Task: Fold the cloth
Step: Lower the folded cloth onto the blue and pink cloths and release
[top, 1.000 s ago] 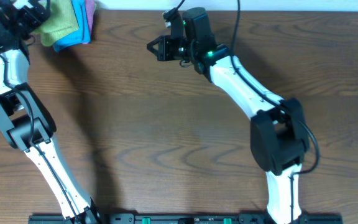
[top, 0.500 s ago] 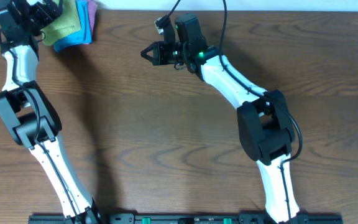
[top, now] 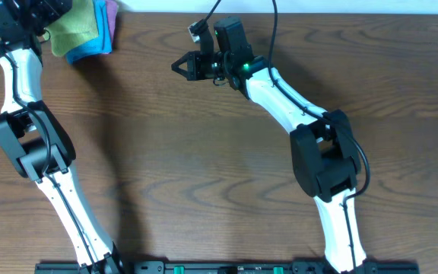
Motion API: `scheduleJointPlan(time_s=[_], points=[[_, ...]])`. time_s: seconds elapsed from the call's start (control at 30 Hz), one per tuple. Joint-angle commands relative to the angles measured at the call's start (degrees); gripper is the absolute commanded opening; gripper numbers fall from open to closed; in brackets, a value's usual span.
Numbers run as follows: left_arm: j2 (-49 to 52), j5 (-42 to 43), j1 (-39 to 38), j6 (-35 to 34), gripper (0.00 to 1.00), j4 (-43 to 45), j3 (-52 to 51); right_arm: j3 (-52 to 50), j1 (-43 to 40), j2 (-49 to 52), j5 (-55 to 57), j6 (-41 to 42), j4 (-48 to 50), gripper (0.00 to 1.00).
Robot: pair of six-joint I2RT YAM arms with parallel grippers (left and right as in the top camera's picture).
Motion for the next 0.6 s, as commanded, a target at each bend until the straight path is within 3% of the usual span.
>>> scheduleJointPlan(time_s=[0.0, 0.57], points=[[-0.5, -4.1, 0.5, 5.6, 0.95, -3.2, 1.4, 1.4, -0.3, -0.6, -1.4, 0.1, 0.0, 0.01], [-0.5, -13.9, 0.5, 11.6, 0.95, -8.8, 2.0, 2.2, -0.1, -0.6, -1.7, 0.4, -0.3, 0.01]])
